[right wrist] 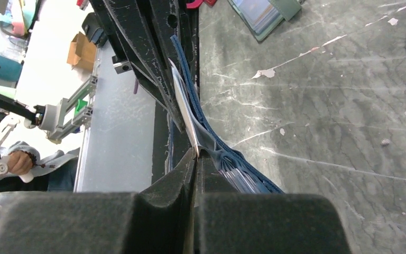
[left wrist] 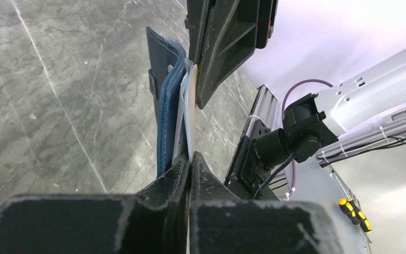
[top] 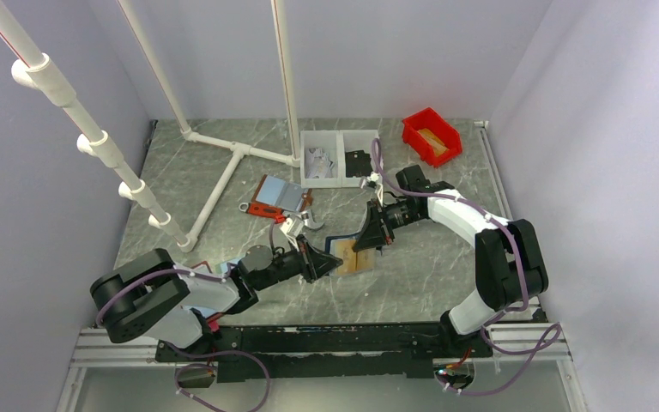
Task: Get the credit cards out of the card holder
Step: Remove the credit card from the card holder.
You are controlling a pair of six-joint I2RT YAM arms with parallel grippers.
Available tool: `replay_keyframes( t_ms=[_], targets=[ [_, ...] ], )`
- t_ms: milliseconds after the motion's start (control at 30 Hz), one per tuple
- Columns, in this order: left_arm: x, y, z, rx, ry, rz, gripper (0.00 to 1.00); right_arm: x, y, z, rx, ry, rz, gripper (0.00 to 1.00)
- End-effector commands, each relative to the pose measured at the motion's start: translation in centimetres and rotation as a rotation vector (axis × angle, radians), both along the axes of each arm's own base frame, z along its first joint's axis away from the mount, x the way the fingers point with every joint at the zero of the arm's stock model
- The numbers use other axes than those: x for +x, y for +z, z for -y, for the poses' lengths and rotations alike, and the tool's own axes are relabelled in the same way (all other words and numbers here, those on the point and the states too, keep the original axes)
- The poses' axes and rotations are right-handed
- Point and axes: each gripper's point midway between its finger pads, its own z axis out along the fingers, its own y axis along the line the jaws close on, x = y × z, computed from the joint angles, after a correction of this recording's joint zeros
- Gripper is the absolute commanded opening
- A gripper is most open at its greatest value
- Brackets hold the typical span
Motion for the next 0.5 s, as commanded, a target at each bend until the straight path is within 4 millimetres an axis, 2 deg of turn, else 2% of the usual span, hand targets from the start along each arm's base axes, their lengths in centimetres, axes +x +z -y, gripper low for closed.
replay_keyframes(
  t_ms=[0,133,200,467],
  targets=[
    [0.4,3.2,-0.1,-0.095,0.025,0.032,0.12,-0.2,2.6,-0.7,0.093,0.040,0.068,0.00],
    [0.3,3.4,-0.1,-0.093,0.024,0.023,0.23,-0.2,2.5,-0.6,0.088,0.041,0.076,0.00],
    [0.4,3.6,-0.2,-0.096,0.026,0.023,0.26,-0.2,2.4,-0.6,0.085,0.041,0.082,0.00],
    [0.9,3.3,-1.1,-0.108,0.076,-0.009,0.23,-0.1,2.0,-0.5,0.066,0.042,0.097,0.00]
  ],
)
